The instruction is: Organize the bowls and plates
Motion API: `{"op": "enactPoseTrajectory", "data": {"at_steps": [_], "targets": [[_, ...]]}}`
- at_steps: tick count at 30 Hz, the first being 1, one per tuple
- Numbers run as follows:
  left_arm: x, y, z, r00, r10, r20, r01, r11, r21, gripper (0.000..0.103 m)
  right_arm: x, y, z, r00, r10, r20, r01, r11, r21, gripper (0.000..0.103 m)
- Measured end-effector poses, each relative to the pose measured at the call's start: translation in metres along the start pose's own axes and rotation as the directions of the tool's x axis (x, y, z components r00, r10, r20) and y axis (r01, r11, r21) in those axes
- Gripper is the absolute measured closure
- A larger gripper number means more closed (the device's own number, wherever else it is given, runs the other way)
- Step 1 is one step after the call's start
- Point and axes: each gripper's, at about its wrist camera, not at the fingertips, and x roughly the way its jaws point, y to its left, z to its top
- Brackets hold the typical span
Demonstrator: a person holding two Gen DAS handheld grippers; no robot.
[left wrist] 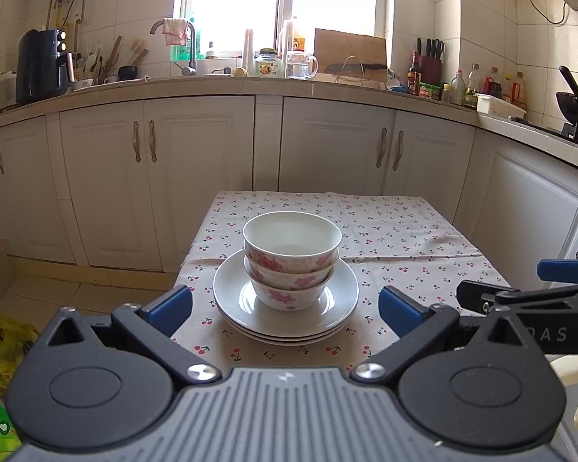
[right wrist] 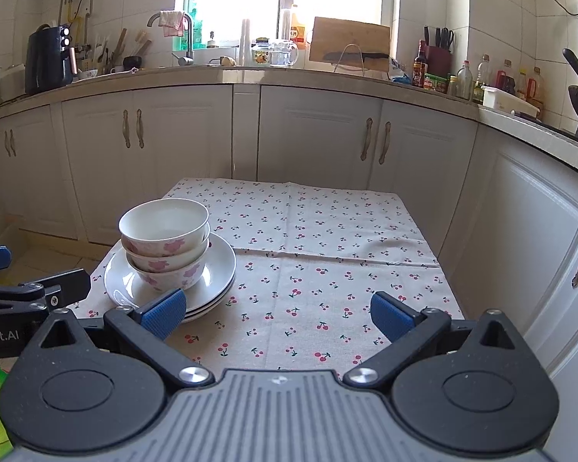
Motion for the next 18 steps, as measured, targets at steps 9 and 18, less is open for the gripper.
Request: {"op": "enactPoseTrajectory", "data": {"at_steps": [9,18], "targets": [[-0.0009,-0.002,0.0016,1.0,0.001,-0.001,-0.001,1.0,0.002,0.001,-0.0008,-0.0017,0.0,1.0,-0.006,0.002,0.006,1.0,0.006,0.0],[0.0003,-0.0034,0.002,1.0,0.001,-0.009,-0.001,1.0,0.001,0.001,0.0001,-0.0024,-0.0001,1.0,-0.012,0.001,0.012,1.0,0.008,0.0]]}}
